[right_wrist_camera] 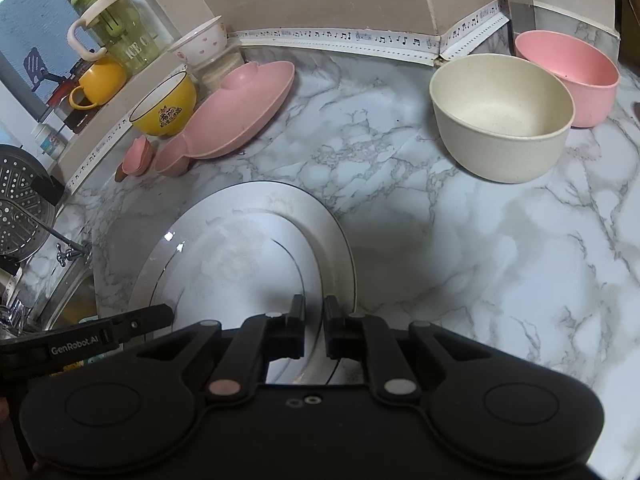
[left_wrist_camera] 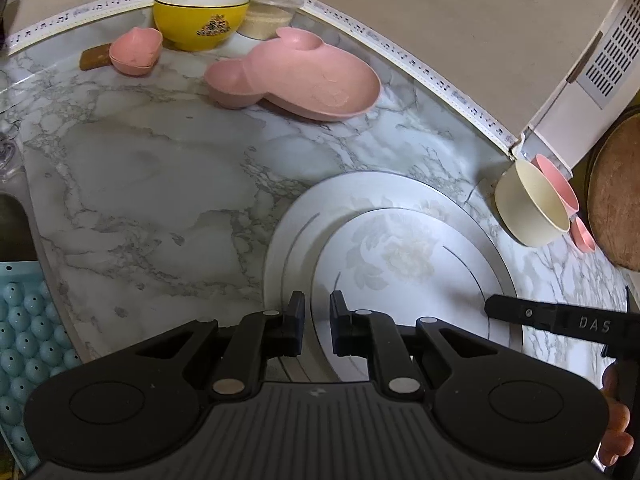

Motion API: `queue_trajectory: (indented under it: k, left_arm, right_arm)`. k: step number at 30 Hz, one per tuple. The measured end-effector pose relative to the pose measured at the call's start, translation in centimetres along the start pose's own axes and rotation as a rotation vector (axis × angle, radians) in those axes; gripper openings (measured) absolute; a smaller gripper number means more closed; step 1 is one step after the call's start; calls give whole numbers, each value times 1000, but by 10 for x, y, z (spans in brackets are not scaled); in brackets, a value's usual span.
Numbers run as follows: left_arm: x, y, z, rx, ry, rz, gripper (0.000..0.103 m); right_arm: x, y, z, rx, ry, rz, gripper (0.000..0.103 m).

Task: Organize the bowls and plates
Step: 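Open both grippers to release the small plate on the stack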

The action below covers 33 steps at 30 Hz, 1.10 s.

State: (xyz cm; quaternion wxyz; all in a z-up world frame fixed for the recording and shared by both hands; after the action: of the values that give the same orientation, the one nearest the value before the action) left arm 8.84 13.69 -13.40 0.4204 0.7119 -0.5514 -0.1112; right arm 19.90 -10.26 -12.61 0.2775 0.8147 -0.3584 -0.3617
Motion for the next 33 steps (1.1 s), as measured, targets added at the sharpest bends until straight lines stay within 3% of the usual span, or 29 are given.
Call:
queue_trajectory:
  k: [15,26,33]
  left_arm:
    - [8,17,-1,71,-81,-34,12]
    - [44,45,-3,151,-179,33,12]
    - [65,57,-6,199,-227,69,13]
  right_arm:
    - [-13,-6,1,30,85,51,10]
    - [-43,38,2,115,216,11,12]
    - [-53,72,-2,195,252,7,23]
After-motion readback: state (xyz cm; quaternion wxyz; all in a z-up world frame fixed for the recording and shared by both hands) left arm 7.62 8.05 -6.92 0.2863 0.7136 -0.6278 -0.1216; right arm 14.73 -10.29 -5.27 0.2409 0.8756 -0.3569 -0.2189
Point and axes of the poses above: each gripper's, at about its wrist camera, not at the fingertips, and y roughly against the way its jaws point, x to its right, z to its underside, the point moved 4 cm from there along -y, roughly the way its jaws point, and after that the axes turned 7 degrees about x, right-handed, at the moved point
